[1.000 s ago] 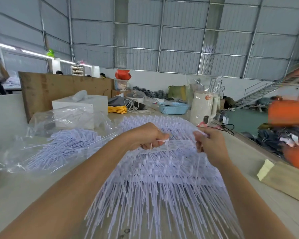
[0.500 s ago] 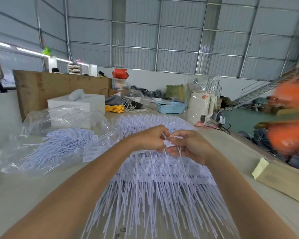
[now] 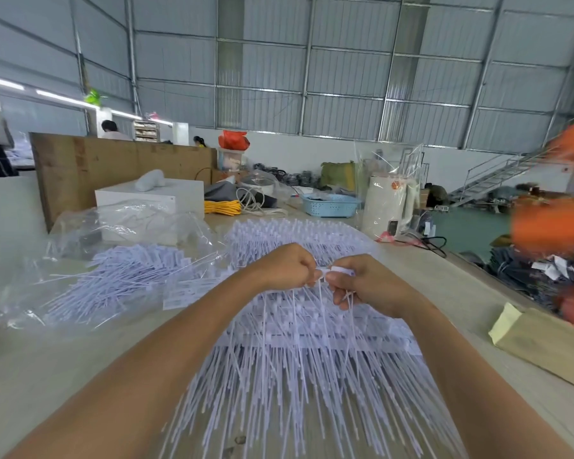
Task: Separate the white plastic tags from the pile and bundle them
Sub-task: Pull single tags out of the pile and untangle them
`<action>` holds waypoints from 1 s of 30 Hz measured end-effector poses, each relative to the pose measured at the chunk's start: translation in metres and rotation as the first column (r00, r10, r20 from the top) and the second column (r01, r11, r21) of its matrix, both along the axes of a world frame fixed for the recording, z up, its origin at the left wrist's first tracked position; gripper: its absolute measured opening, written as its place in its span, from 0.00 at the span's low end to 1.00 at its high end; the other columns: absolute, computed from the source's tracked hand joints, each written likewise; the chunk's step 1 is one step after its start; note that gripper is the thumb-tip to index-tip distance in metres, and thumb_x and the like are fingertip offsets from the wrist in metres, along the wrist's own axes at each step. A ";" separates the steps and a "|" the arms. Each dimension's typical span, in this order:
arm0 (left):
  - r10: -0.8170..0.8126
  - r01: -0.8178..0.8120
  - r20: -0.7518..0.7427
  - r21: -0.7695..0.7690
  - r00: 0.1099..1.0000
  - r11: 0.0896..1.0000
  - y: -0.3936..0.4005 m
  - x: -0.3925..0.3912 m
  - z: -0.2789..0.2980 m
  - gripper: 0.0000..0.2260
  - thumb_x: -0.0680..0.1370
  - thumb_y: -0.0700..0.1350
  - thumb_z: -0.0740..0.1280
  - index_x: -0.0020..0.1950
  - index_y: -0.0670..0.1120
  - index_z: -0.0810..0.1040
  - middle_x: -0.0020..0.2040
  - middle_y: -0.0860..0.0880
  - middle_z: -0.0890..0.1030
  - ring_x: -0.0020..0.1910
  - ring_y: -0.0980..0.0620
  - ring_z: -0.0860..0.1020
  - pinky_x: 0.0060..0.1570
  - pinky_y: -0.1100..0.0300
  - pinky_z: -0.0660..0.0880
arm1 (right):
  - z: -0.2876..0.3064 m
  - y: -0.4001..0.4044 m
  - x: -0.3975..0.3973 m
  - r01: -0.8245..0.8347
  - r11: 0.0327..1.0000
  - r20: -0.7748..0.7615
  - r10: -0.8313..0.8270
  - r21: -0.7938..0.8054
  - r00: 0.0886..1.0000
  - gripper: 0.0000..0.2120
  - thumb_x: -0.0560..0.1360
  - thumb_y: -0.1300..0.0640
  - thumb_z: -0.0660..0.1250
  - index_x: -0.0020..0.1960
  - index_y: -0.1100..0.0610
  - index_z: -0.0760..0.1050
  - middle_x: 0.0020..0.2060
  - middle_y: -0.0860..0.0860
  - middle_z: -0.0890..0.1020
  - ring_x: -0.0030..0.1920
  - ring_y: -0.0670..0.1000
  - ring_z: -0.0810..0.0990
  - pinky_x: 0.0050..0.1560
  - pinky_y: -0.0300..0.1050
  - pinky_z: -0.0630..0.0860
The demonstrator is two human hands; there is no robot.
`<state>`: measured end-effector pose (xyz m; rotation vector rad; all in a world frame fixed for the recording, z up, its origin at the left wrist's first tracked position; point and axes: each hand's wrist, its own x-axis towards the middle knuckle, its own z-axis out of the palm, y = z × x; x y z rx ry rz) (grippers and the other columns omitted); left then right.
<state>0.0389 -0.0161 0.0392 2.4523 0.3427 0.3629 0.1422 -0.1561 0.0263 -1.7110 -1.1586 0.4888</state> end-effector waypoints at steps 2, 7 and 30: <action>0.020 -0.018 0.023 -0.050 1.000 0.999 -0.002 0.001 0.000 0.15 0.77 0.43 0.66 0.30 0.46 0.76 0.26 0.48 0.73 0.27 0.52 0.69 0.33 0.61 0.64 | -0.001 0.000 -0.001 0.035 0.999 0.084 -0.036 0.016 0.996 0.08 0.78 0.65 0.63 0.40 0.64 0.74 0.27 0.55 0.77 0.27 0.51 0.78 0.30 0.41 0.76; 0.090 -0.087 -0.002 -0.301 0.996 0.950 -0.007 0.003 0.006 0.12 0.76 0.40 0.67 0.34 0.39 0.75 0.23 0.48 0.68 0.23 0.51 0.63 0.24 0.65 0.59 | -0.011 0.005 -0.005 0.142 0.973 0.327 -0.196 0.180 0.925 0.08 0.76 0.68 0.65 0.38 0.61 0.75 0.26 0.54 0.76 0.23 0.46 0.77 0.27 0.44 0.79; -0.100 0.074 -0.115 -0.210 0.988 0.975 -0.008 -0.003 0.000 0.12 0.70 0.28 0.57 0.46 0.34 0.78 0.38 0.41 0.71 0.30 0.50 0.66 0.31 0.59 0.64 | 0.004 0.003 -0.006 0.128 0.990 -0.211 -0.138 -0.057 0.968 0.04 0.76 0.61 0.66 0.45 0.62 0.75 0.40 0.56 0.80 0.42 0.54 0.82 0.44 0.48 0.79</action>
